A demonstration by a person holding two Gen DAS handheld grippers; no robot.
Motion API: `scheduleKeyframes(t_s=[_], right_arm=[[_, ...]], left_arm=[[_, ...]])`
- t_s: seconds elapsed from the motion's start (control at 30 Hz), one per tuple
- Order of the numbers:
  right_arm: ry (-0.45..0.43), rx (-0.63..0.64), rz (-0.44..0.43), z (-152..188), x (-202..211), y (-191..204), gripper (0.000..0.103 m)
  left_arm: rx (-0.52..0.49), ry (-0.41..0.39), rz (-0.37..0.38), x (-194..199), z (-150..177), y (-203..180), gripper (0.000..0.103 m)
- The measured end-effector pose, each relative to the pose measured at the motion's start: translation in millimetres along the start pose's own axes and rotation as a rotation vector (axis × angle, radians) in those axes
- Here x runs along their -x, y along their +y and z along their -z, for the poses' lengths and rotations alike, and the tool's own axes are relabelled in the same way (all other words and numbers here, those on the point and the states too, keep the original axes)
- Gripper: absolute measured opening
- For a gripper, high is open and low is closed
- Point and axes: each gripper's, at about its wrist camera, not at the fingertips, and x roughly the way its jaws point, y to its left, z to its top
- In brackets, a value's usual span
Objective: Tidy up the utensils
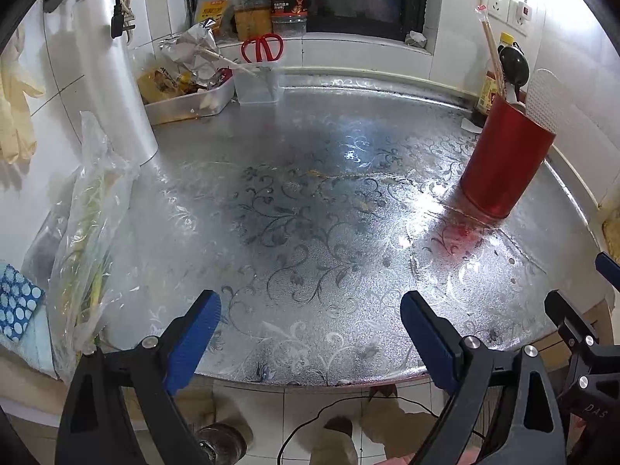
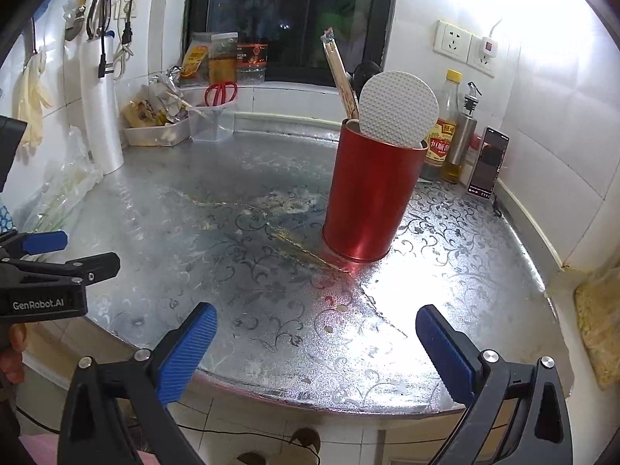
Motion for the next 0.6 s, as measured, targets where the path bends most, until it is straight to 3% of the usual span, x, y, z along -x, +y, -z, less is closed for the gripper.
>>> scheduleKeyframes(t_s=[0.6], right_arm=[[0.008,-0.052,0.027,6.4,-2.6,-7.2,0.103]], left_arm=[[-0.007,0.053,-0.024,-12.6,3.0,-0.7,0.094]])
